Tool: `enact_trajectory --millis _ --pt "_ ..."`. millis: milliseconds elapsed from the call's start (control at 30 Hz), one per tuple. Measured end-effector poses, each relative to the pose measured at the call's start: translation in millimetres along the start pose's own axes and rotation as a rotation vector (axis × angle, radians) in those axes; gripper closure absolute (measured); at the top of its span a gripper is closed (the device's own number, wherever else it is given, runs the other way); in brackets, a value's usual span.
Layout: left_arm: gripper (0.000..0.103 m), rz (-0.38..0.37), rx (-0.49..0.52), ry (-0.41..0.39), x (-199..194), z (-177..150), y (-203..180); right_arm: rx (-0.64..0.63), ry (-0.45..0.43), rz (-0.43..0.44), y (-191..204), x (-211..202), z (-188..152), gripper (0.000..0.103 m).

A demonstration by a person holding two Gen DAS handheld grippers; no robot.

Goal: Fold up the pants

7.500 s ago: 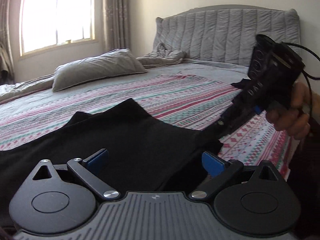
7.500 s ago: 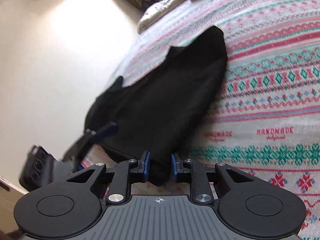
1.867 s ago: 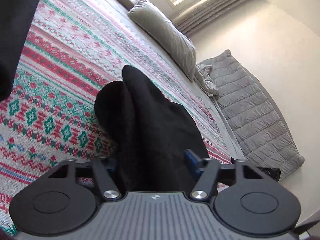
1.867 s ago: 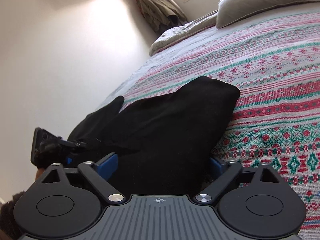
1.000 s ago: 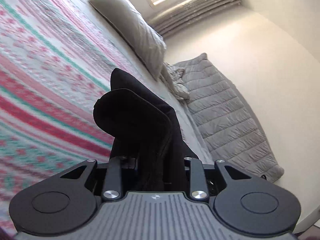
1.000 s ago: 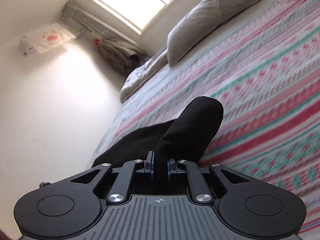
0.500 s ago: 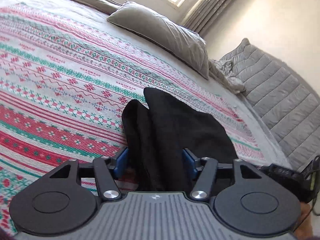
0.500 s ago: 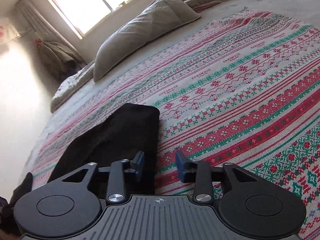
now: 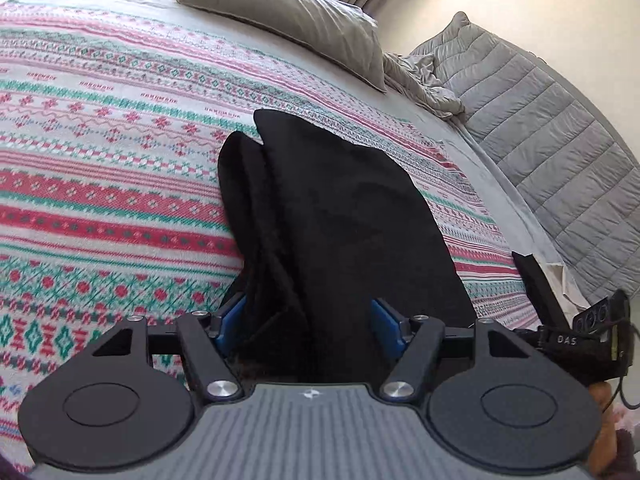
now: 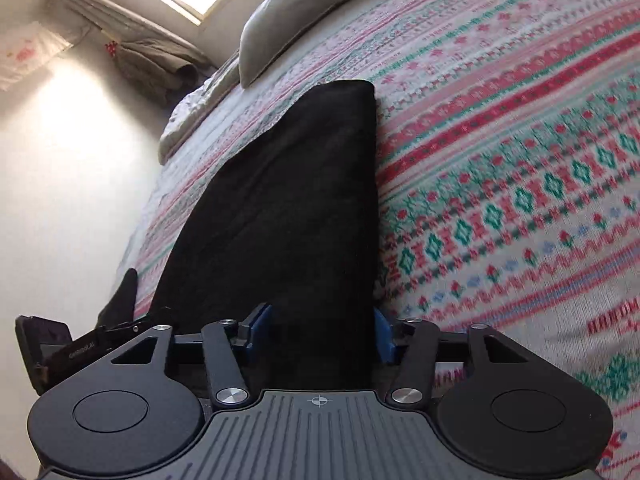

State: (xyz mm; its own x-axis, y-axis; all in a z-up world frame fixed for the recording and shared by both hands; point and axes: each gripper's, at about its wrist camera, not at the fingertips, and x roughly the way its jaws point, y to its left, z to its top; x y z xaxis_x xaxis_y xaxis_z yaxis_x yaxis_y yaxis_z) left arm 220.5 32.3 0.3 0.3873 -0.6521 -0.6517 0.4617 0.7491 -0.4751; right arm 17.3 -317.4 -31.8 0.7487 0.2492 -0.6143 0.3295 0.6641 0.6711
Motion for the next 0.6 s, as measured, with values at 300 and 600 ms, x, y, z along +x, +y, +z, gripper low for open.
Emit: enact_trajectory --millis 300,600 --pt "0.065 -0.112 0.001 -0.068 -12 -15 -8 0.105 -0.035 0.157 -15 -33 13 0.09" --pt "0.033 0.112 0.276 -0.024 -2 -41 -43 -0.091 0.007 -0.07 -7 -21 -3 0.077"
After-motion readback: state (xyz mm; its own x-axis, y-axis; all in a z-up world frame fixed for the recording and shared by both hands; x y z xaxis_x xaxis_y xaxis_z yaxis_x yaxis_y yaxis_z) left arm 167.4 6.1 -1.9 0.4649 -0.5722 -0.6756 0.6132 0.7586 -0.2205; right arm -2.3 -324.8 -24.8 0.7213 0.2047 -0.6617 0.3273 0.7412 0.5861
